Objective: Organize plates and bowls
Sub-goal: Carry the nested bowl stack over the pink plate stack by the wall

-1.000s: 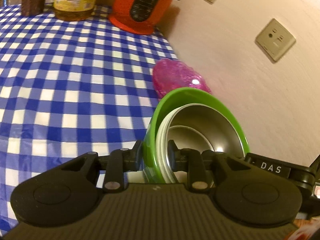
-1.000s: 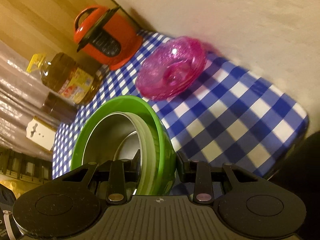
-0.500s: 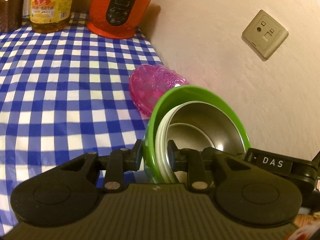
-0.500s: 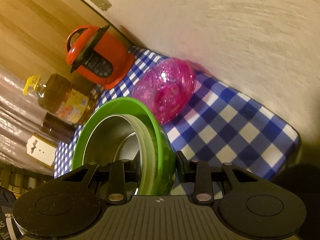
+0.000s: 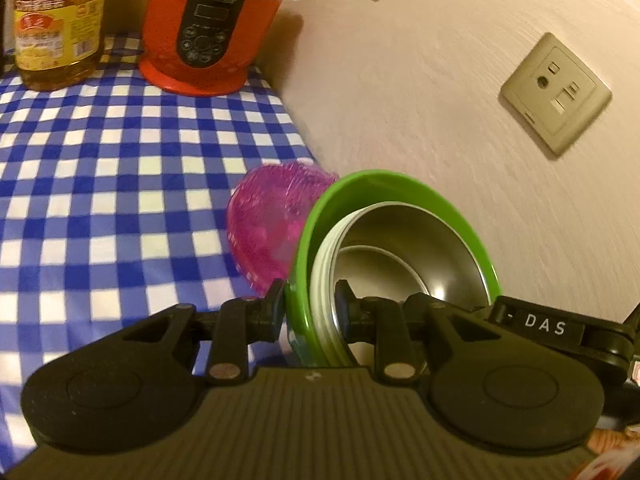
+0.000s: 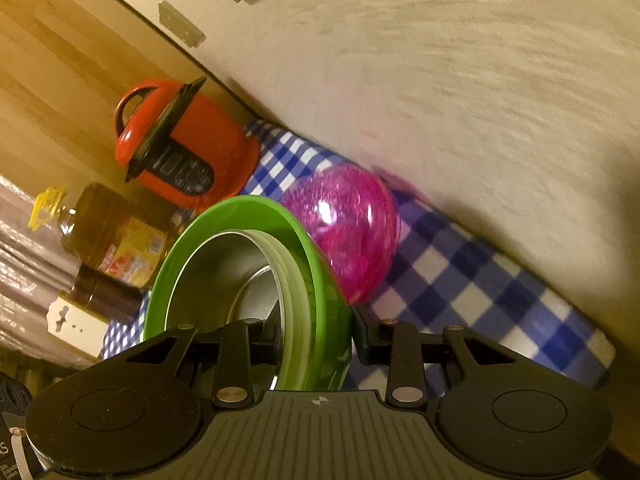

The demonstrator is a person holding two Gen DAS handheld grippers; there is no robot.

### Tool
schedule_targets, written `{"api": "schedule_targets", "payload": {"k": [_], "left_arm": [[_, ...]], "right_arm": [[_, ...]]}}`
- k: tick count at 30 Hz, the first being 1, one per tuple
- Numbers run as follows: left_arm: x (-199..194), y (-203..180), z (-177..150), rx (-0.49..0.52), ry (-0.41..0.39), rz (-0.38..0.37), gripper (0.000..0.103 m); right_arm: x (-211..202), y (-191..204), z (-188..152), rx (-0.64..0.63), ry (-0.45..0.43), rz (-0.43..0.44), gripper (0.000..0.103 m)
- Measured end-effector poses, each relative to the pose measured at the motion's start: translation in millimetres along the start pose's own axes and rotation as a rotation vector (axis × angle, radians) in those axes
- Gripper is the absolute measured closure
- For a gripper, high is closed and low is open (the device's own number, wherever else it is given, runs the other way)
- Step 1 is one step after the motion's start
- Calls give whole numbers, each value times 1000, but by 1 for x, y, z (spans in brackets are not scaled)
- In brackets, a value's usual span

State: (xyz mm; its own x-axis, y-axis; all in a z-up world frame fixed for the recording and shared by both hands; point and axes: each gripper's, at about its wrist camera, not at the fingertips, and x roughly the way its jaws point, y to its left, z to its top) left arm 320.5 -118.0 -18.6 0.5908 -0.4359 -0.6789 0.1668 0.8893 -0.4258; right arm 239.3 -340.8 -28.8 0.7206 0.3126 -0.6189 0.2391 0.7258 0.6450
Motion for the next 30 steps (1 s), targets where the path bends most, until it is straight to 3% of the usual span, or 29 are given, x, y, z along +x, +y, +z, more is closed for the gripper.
{"api": "schedule_targets", "payload": {"k": [15,30], "left_arm": [[61,15,49,17,27,-30,80],[108,26,65,11,78,-20,80]], "right_arm": [[49,4,34,14,-68,-52,70],[93,-4,50,1,-69,-93,70]]}}
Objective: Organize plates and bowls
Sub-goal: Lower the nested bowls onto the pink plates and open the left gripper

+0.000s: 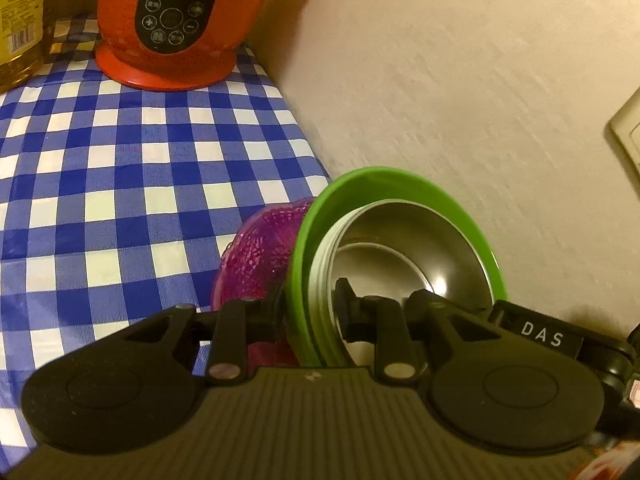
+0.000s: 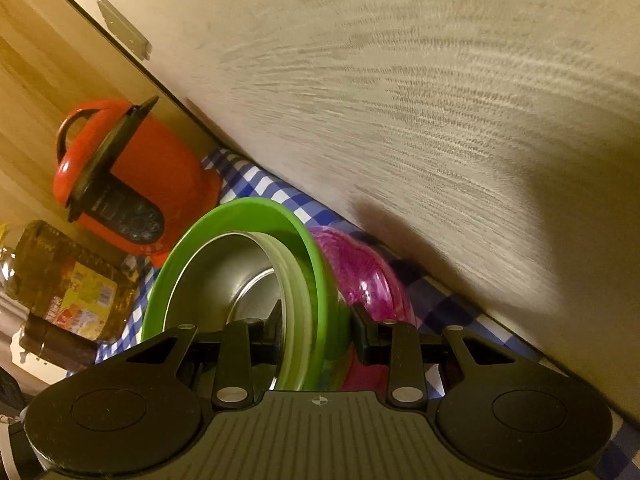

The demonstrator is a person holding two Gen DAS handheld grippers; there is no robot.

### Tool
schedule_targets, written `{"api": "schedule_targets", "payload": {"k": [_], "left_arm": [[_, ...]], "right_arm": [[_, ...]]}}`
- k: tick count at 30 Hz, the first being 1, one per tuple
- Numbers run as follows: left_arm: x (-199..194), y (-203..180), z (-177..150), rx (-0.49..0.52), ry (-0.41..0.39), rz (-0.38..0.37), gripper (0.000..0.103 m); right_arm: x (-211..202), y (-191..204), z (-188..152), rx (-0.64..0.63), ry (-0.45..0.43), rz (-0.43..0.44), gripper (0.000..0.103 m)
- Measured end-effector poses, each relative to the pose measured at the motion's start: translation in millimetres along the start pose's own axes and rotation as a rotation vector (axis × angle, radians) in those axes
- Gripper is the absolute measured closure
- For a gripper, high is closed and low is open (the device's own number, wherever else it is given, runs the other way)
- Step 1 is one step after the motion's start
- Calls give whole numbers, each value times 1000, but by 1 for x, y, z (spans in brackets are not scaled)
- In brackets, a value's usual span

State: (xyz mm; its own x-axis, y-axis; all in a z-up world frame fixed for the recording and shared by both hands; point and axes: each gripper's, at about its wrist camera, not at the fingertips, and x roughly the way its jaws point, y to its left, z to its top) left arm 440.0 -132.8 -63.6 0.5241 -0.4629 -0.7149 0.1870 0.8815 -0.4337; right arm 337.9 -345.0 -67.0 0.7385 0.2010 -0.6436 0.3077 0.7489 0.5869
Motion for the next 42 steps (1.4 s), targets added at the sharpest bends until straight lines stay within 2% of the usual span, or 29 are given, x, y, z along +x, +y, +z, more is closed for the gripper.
{"api": "schedule_targets", "payload": {"k": [14,27,30,33,35,42], "left_arm": [[18,6,-2,3,29,22,80],[21,6,-4,29,9,29,80],[19,4,-5,49,2,35,77],[15,6,-6,54,-12,36,71],[11,8,-7,48,-25,37,69],[-7,15,-10,9,-73,19,67]], "right_arm": [[15,0,-2,-23,19,-27,70],[18,1,-3,-27,14,-21,70],[17,2,-3,-31,14,-24,69],[18,3,-3,-37,11,-20,63],[15,5,-3,-53,-14,-4,53],[0,13,-7,-128,-74,-2,49]]}}
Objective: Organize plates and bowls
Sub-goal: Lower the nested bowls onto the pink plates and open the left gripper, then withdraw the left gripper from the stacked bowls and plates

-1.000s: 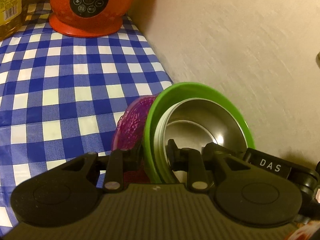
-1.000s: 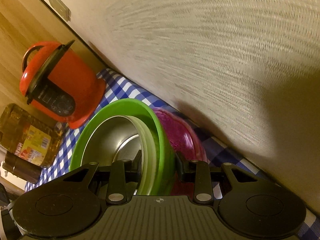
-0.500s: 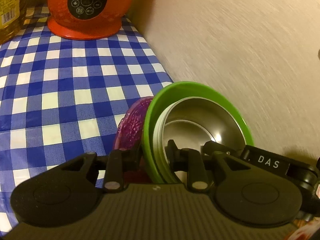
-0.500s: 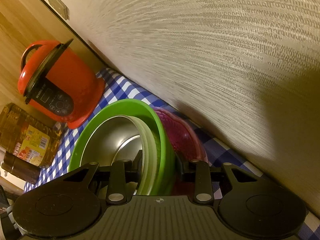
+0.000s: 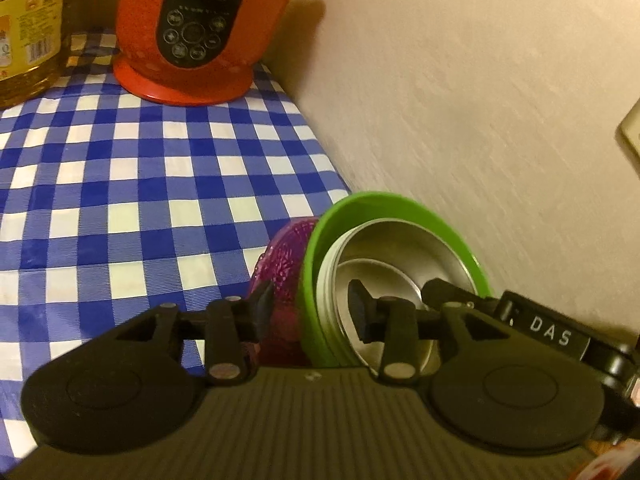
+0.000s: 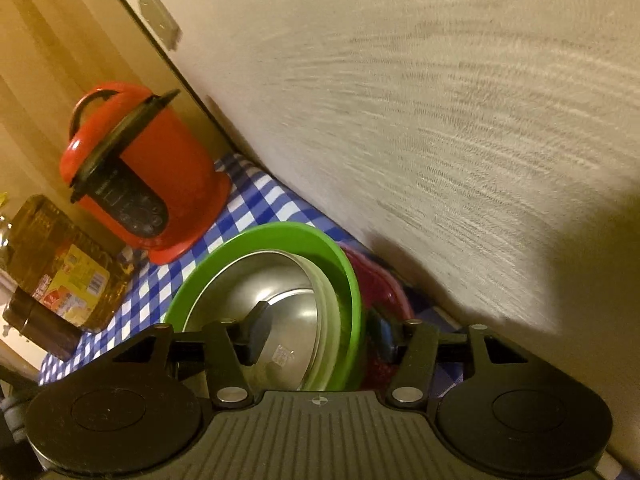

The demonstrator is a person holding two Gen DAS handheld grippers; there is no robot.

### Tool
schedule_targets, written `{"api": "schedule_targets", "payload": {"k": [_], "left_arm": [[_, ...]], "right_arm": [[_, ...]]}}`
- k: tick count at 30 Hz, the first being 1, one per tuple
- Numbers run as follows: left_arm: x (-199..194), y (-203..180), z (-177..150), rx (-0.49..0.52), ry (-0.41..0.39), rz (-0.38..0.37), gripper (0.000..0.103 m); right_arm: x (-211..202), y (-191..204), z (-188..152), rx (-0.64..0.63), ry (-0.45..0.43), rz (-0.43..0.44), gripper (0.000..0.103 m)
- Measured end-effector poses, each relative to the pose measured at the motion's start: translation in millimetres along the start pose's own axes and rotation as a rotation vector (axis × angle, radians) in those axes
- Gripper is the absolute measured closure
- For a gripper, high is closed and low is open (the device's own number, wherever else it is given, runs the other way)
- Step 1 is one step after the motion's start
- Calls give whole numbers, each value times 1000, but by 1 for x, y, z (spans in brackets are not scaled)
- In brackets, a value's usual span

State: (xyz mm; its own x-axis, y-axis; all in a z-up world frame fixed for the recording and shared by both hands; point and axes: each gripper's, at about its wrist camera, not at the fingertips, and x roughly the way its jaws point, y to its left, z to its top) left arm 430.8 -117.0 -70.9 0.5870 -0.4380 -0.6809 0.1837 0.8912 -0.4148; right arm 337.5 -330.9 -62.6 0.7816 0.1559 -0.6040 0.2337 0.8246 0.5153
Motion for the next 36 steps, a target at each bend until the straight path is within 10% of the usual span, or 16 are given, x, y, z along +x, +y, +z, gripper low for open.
{"api": "schedule_targets", "payload": {"k": [11,36], "left_arm": [[-50,-6,-9,-6,-80,14,40],[-148,-25,-102,62,-111,222,20]], "right_arm": [[-38,3,-9,-21,-27,43,47],[-137,-1,-53,-176,13,33,39]]}}
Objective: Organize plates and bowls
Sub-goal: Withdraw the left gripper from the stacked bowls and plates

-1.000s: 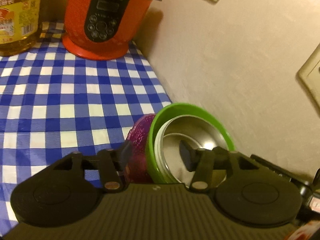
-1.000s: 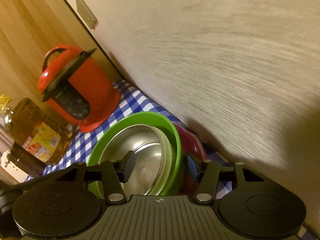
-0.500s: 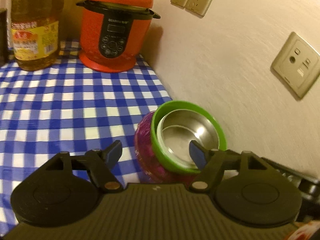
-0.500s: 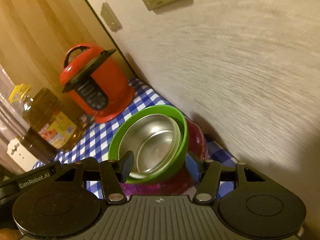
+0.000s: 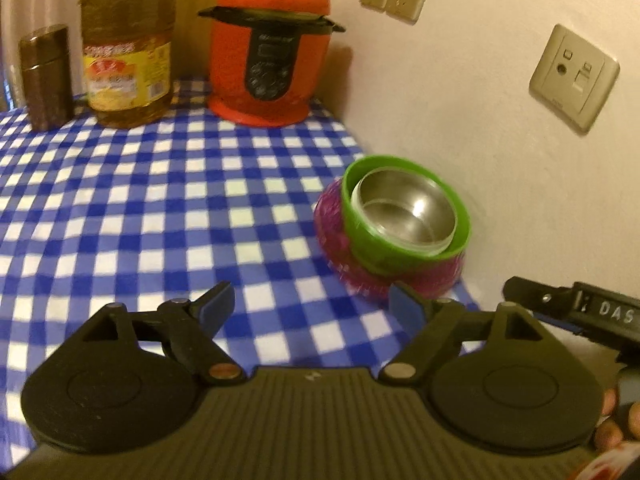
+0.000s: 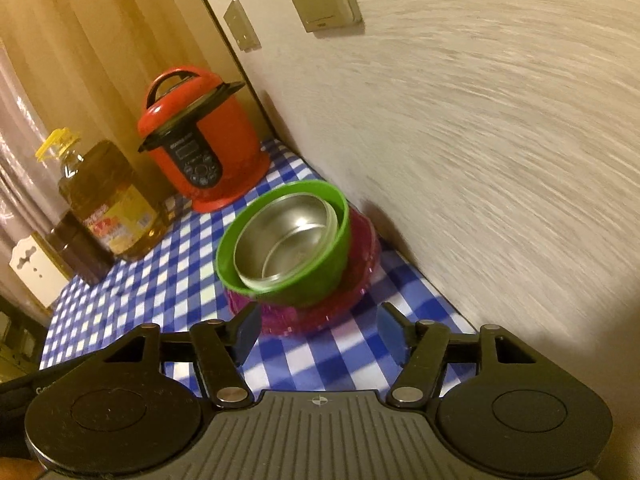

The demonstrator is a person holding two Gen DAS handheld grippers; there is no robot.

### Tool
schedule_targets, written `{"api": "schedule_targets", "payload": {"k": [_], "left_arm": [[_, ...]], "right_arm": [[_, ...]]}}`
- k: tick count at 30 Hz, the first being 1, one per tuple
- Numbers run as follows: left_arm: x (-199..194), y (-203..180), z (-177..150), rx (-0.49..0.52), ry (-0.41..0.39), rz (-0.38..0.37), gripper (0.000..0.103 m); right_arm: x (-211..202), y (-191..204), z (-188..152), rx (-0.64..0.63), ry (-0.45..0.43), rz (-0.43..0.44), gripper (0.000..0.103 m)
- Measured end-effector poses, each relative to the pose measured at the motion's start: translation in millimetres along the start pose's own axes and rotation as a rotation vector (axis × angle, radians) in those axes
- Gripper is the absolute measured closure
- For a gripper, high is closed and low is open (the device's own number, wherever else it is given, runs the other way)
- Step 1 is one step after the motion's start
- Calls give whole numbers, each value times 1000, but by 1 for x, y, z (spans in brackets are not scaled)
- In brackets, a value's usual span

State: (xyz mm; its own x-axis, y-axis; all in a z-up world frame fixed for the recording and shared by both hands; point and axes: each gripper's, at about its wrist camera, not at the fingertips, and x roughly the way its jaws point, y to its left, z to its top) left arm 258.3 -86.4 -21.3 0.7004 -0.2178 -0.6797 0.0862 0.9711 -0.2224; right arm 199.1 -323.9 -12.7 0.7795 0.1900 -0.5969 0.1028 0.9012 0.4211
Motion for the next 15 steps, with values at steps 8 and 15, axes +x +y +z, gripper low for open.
{"api": "schedule_targets", "payload": {"k": [8,15], "left_arm": [[-23,5,-25,-11,35,42,19],[-44,-2,-40,22,36,70,19]], "right_arm": [[-22,-1,-25,-75,34,-17,39],[-36,6,-44,-148,58,-4,39]]}}
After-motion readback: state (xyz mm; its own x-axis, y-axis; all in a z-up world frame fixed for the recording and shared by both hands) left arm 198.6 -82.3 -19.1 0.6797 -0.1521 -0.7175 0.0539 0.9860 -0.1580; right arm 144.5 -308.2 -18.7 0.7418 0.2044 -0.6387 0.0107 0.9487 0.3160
